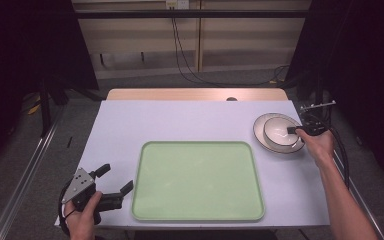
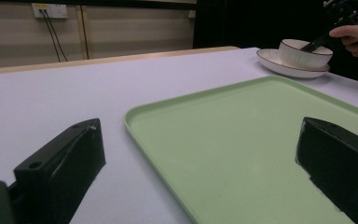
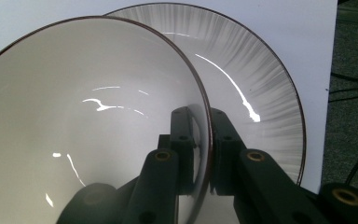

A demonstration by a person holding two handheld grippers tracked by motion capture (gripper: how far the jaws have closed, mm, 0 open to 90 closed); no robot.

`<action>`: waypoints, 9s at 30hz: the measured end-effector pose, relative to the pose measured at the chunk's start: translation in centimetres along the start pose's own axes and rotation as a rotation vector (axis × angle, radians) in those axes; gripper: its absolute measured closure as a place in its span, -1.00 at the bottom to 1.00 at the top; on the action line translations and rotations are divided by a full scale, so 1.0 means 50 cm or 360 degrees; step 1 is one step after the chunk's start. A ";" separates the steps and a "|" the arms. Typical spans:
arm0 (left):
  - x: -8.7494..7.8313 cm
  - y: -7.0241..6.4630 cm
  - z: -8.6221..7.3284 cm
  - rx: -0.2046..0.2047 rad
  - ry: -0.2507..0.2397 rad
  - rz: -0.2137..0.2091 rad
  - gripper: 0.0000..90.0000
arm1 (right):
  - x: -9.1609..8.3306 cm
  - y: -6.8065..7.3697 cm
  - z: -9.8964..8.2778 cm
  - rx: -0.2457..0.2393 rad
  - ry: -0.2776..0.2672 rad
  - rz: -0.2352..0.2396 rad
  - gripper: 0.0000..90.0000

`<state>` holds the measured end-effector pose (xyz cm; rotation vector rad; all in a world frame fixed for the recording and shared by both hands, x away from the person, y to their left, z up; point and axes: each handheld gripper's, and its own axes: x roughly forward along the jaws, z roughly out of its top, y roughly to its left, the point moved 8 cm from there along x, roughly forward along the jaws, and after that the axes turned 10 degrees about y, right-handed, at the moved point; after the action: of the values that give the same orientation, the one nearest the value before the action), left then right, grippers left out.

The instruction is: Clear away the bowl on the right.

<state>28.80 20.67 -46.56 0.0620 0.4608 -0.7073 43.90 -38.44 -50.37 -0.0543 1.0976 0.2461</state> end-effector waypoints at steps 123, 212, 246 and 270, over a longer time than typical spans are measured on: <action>0.002 -0.008 0.003 0.0015 -0.0011 -0.0025 -0.97 | -0.143 0.161 0.043 -0.0231 -0.0306 0.0356 0.82; 0.003 -0.007 0.001 0.0009 0.0001 -0.0024 -0.97 | 0.020 0.312 0.018 -0.0491 0.0095 0.0441 0.84; 0.003 -0.005 0.001 0.0012 0.0004 -0.0020 -0.97 | 0.049 0.310 0.019 -0.0503 0.0028 0.0353 0.81; 0.000 -0.005 0.001 0.0008 -0.0006 -0.0023 -0.97 | 0.039 0.309 0.030 -0.0483 -0.0097 0.0337 -0.49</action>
<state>28.67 20.48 -46.47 0.0620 0.4561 -0.7229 42.58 -22.87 -50.20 -0.2006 0.9986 0.5998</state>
